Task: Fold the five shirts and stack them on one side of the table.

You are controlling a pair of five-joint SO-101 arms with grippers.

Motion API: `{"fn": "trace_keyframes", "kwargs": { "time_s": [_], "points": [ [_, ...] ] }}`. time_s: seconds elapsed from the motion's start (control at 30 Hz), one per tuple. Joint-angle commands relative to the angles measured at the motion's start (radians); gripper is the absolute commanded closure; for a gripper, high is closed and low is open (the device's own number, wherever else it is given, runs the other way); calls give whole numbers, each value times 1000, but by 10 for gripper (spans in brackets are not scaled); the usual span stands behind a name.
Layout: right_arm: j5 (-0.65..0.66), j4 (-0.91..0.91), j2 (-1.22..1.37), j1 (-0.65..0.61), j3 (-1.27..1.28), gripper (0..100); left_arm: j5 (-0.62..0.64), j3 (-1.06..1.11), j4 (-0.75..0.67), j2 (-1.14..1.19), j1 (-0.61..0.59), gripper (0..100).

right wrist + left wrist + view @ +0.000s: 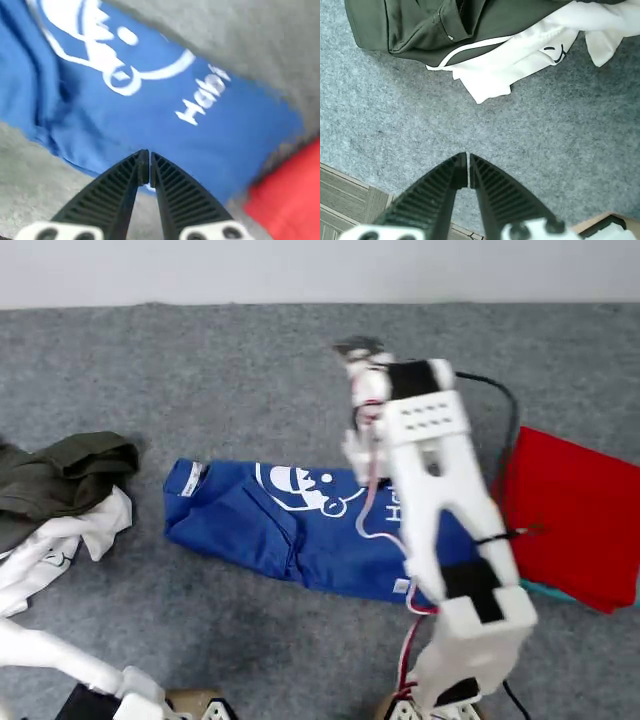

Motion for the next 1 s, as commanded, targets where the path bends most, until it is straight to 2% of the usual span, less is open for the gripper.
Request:
{"fn": "trace_keyframes", "kwargs": {
  "time_s": [0.0,0.17,0.23,0.53,0.97],
  "points": [
    [-8,-41,-114,119,94,975,-6,-10,-20,-35,6,975],
    [-11,-177,-189,223,269,786,-11,-10,-20,-28,8,975],
    [-9,-234,-217,248,348,753,-11,-10,-21,-28,9,974],
    [-2,-515,-282,294,697,751,-8,-10,-14,-35,68,974],
    [-9,-717,-278,302,901,752,-8,-10,-14,-35,64,974]
  ]
}}
